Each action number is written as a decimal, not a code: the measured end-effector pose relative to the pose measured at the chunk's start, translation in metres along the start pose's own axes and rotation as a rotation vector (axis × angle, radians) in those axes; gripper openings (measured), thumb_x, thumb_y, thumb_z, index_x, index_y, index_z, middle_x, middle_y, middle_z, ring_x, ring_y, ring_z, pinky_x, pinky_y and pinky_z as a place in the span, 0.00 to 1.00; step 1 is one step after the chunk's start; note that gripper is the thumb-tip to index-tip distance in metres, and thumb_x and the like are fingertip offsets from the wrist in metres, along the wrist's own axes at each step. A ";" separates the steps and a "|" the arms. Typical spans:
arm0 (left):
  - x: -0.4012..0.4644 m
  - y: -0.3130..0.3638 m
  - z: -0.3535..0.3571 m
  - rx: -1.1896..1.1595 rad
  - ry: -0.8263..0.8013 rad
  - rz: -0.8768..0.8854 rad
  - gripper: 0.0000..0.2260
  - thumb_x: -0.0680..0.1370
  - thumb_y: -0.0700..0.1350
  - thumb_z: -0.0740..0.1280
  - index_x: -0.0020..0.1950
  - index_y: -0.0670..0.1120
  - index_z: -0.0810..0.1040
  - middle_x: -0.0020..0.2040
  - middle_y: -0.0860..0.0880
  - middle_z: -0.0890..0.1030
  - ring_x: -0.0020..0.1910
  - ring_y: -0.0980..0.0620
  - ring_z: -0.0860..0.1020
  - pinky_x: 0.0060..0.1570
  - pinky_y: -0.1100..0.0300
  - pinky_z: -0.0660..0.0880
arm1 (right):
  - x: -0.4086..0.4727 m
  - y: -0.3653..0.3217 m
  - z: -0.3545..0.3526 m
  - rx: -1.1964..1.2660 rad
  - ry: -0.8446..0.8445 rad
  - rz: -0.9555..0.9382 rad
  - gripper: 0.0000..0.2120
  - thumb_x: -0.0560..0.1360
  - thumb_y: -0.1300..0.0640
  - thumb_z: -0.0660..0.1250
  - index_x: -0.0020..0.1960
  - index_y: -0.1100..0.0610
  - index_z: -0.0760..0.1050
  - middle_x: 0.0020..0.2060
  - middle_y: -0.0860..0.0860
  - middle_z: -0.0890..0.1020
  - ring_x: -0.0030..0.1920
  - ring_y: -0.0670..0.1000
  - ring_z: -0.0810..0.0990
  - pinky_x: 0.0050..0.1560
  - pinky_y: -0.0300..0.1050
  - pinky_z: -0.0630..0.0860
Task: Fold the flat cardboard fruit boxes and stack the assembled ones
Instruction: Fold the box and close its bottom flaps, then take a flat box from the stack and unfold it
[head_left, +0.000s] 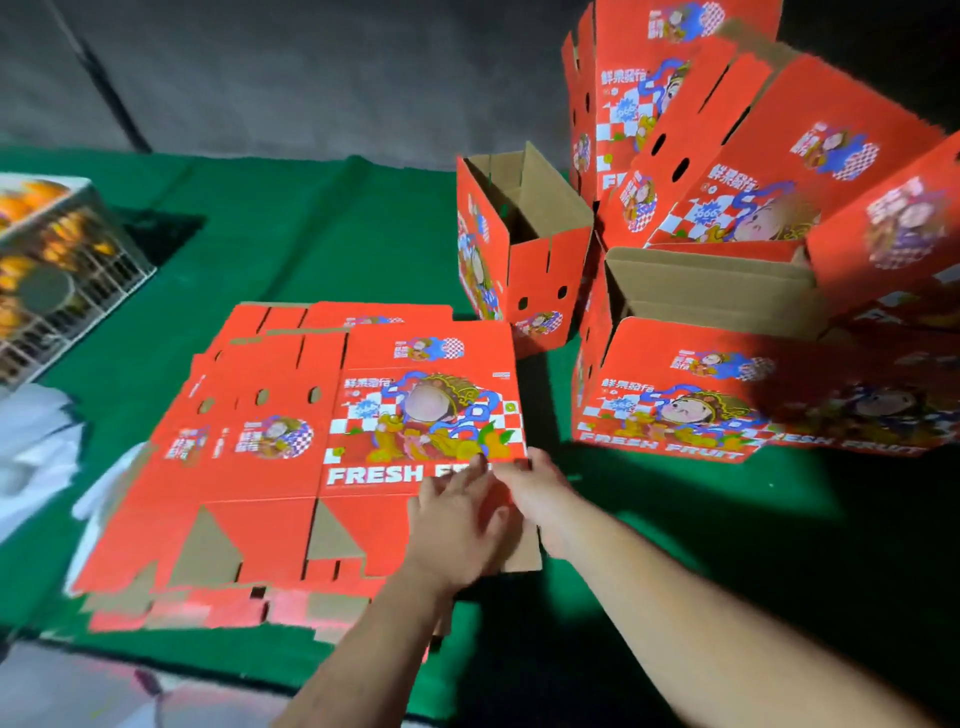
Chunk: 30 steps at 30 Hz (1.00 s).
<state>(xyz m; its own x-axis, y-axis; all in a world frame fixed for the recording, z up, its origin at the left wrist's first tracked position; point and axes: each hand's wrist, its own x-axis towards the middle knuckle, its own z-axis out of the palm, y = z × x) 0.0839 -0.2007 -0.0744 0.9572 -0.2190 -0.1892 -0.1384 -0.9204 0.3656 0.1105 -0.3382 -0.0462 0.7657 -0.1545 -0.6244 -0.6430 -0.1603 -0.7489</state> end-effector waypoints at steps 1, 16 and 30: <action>-0.008 -0.001 -0.005 -0.127 0.028 0.077 0.23 0.80 0.60 0.58 0.74 0.60 0.70 0.71 0.57 0.77 0.64 0.47 0.76 0.64 0.50 0.70 | 0.001 0.004 -0.004 -0.008 0.045 0.009 0.15 0.79 0.49 0.70 0.62 0.53 0.75 0.53 0.53 0.83 0.51 0.55 0.84 0.55 0.56 0.82; -0.066 -0.114 -0.082 -0.683 0.388 -0.723 0.38 0.69 0.70 0.56 0.64 0.43 0.79 0.62 0.35 0.81 0.63 0.35 0.79 0.68 0.39 0.72 | -0.023 -0.016 -0.105 -0.035 0.153 -0.280 0.13 0.79 0.53 0.69 0.63 0.50 0.79 0.50 0.50 0.86 0.50 0.53 0.84 0.47 0.45 0.78; -0.063 -0.087 -0.091 -1.092 0.458 -0.721 0.33 0.70 0.74 0.62 0.44 0.42 0.75 0.42 0.39 0.74 0.38 0.44 0.75 0.43 0.51 0.72 | -0.054 -0.035 -0.132 -0.206 0.040 -0.449 0.19 0.77 0.55 0.73 0.63 0.50 0.68 0.52 0.44 0.79 0.51 0.42 0.77 0.45 0.40 0.73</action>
<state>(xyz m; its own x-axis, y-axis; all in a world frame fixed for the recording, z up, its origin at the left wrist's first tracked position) 0.0588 -0.0775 -0.0111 0.7584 0.5115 -0.4040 0.4808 -0.0205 0.8766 0.0890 -0.4525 0.0428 0.9692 -0.0627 -0.2381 -0.2426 -0.4083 -0.8800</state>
